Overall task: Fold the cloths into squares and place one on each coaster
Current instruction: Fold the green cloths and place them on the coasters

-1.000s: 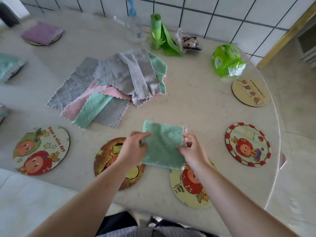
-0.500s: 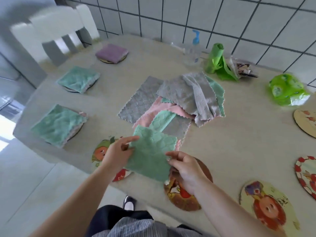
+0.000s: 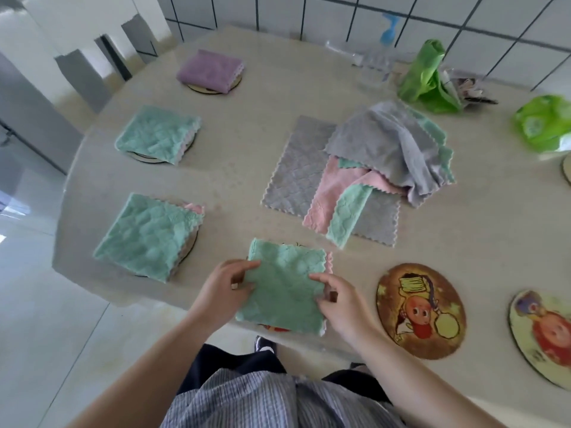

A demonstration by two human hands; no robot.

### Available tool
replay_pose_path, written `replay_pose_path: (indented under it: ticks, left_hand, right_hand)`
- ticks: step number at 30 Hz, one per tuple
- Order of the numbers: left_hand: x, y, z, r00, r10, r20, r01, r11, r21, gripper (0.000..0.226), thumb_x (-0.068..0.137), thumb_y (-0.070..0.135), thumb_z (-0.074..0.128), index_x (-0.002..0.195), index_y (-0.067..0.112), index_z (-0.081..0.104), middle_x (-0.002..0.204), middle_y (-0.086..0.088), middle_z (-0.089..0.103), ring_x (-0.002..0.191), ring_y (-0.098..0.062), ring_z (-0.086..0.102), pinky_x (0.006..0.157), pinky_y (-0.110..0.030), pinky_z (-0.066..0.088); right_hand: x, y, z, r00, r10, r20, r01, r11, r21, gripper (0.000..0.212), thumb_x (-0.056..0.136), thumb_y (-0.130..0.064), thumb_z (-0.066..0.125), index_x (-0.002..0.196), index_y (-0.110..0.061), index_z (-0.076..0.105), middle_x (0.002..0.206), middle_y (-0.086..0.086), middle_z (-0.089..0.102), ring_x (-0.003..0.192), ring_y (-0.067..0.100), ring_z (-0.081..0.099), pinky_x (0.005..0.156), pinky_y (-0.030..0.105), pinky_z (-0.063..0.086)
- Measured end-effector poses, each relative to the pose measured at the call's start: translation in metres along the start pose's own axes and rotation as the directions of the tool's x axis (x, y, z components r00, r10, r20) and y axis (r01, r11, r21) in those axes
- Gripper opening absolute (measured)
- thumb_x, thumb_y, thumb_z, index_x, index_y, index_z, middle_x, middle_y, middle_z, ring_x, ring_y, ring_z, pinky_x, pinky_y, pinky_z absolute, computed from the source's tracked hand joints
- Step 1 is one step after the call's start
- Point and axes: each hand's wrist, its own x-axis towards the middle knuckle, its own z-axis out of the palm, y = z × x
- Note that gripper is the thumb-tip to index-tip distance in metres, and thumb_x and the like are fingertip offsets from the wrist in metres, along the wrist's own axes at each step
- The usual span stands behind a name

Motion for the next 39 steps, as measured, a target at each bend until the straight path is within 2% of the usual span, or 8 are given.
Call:
replay_pose_path:
  ticks: [4, 6, 11, 17, 24, 29, 34, 39]
  left_hand:
    - [0.005, -0.004, 0.002, 0.999, 0.024, 0.024, -0.025, 0.997, 0.066, 0.039, 0.081, 0.001, 0.065, 0.113, 0.023, 0.063, 0.116, 0.000, 0.051, 0.101, -0.016, 0.056, 0.097, -0.036, 0.046]
    - [0.005, -0.006, 0.001, 0.997, 0.074, 0.021, -0.077, 0.987, 0.142, 0.039, 0.081, 0.003, 0.066, 0.117, 0.018, 0.062, 0.119, 0.002, 0.047, 0.109, -0.018, 0.052, 0.100, -0.034, 0.044]
    - [0.005, -0.005, 0.000, 0.851, 0.509, 0.130, -0.485, 0.665, 0.567, 0.040, 0.080, 0.022, 0.051, 0.118, 0.020, 0.061, 0.135, 0.001, 0.048, 0.130, -0.021, 0.036, 0.102, -0.041, 0.034]
    - [0.009, -0.022, 0.007, 0.823, 0.422, 0.380, -0.552, 0.438, 0.709, 0.062, 0.083, 0.058, 0.037, 0.137, 0.028, 0.035, 0.147, 0.005, 0.038, 0.138, -0.013, 0.023, 0.109, -0.051, 0.020]
    - [0.018, -0.011, 0.006, 0.872, 0.404, 0.277, -0.478, 0.579, 0.660, 0.051, 0.081, 0.056, 0.040, 0.127, 0.036, 0.050, 0.135, 0.015, 0.048, 0.129, -0.010, 0.038, 0.111, -0.056, 0.015]
    - [0.056, 0.033, 0.019, 0.913, 0.402, 0.068, -0.378, 0.774, 0.507, 0.027, 0.088, 0.029, 0.051, 0.113, 0.025, 0.064, 0.120, 0.005, 0.060, 0.116, -0.018, 0.051, 0.106, -0.044, 0.031]
    - [0.096, 0.061, 0.040, 0.950, 0.255, 0.180, -0.306, 0.876, 0.374, 0.042, 0.087, 0.010, 0.054, 0.126, 0.027, 0.055, 0.125, 0.004, 0.059, 0.116, -0.016, 0.052, 0.098, -0.035, 0.042]
    - [0.112, 0.079, 0.054, 0.972, 0.108, 0.208, -0.147, 0.972, 0.184, 0.031, 0.089, 0.005, 0.053, 0.114, 0.020, 0.064, 0.111, 0.005, 0.065, 0.091, -0.006, 0.061, 0.075, -0.019, 0.047]
  right_hand:
    - [-0.004, 0.001, 0.005, 0.999, -0.013, -0.041, 0.010, 0.998, -0.068, 0.041, 0.088, -0.006, 0.057, 0.117, -0.034, 0.057, 0.086, -0.002, 0.053, 0.056, 0.005, 0.045, 0.051, 0.017, 0.038]
    - [-0.007, -0.002, 0.007, 0.995, -0.067, -0.073, 0.055, 0.986, -0.160, 0.043, 0.087, -0.008, 0.059, 0.120, -0.035, 0.054, 0.112, -0.004, 0.051, 0.089, 0.009, 0.055, 0.082, 0.020, 0.047]
    - [-0.011, -0.005, 0.012, 0.936, -0.351, -0.043, 0.256, 0.756, -0.602, 0.050, 0.082, -0.020, 0.063, 0.130, -0.027, 0.050, 0.154, -0.005, 0.014, 0.142, 0.014, 0.009, 0.115, 0.035, 0.011]
    - [-0.004, 0.000, 0.009, 0.943, -0.292, 0.157, 0.319, 0.666, -0.675, 0.052, 0.089, -0.040, 0.051, 0.139, -0.034, 0.035, 0.155, -0.011, 0.009, 0.143, 0.009, -0.002, 0.113, 0.046, -0.006]
    - [0.006, -0.004, -0.003, 0.936, -0.309, 0.171, 0.345, 0.703, -0.622, 0.045, 0.088, -0.043, 0.051, 0.132, -0.034, 0.046, 0.149, -0.013, 0.029, 0.140, 0.009, 0.019, 0.117, 0.048, 0.003]
    - [0.046, -0.022, -0.037, 0.935, -0.355, -0.024, 0.256, 0.719, -0.646, 0.035, 0.089, -0.034, 0.054, 0.125, -0.030, 0.056, 0.142, -0.003, 0.038, 0.132, 0.018, 0.033, 0.113, 0.041, 0.023]
    - [0.066, -0.024, -0.056, 0.950, -0.306, 0.069, 0.248, 0.600, -0.760, 0.040, 0.091, -0.030, 0.050, 0.132, -0.031, 0.050, 0.148, 0.000, 0.029, 0.136, 0.024, 0.027, 0.112, 0.042, 0.020]
    - [0.065, -0.017, -0.076, 0.944, -0.331, 0.000, 0.254, 0.726, -0.639, 0.037, 0.090, -0.020, 0.048, 0.126, -0.024, 0.053, 0.125, -0.004, 0.055, 0.114, 0.022, 0.052, 0.093, 0.035, 0.041]
